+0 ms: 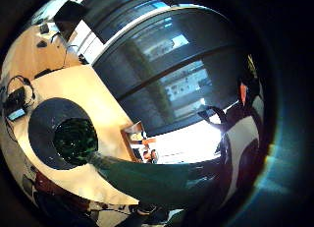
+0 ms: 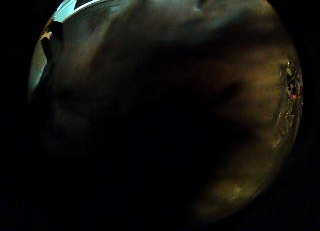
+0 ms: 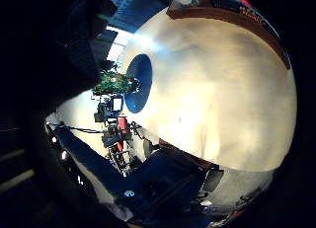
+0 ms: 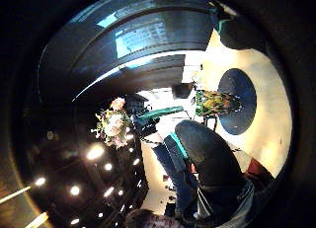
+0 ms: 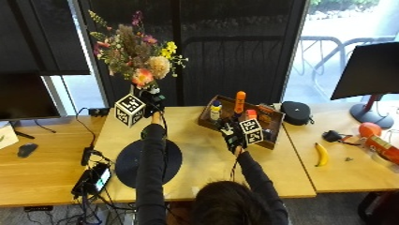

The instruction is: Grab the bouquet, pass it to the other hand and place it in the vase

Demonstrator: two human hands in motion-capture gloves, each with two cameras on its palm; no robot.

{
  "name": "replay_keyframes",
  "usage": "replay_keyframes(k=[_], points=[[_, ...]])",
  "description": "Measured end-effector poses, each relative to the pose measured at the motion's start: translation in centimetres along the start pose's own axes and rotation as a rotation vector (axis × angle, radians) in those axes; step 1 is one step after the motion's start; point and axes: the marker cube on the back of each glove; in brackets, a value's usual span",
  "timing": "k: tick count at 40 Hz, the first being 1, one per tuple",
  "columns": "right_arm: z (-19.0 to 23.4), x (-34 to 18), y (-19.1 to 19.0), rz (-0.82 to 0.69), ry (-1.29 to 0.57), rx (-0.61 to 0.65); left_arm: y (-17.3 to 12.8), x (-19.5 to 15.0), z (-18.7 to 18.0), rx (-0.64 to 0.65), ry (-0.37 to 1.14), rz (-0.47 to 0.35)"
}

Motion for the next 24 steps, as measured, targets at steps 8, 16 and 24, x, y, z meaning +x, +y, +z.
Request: replay_keyframes(k=[8,16,24], points=[[0.0,-0.9,0.9,-0.138,0.186,0.192,-1.0,-2.0,0.1,0.059,-0.026,-0.039],[-0.6,0.2,0.0,-0.216,0.295,0.258,-2.3,-3.9,-0.3,0.158,-0.061,-0.054],[-0.9,0.4,0.8,-0.077,0.151,0.128,-2.2,-6.2,0.6,0.078,-0.057,-0.096]])
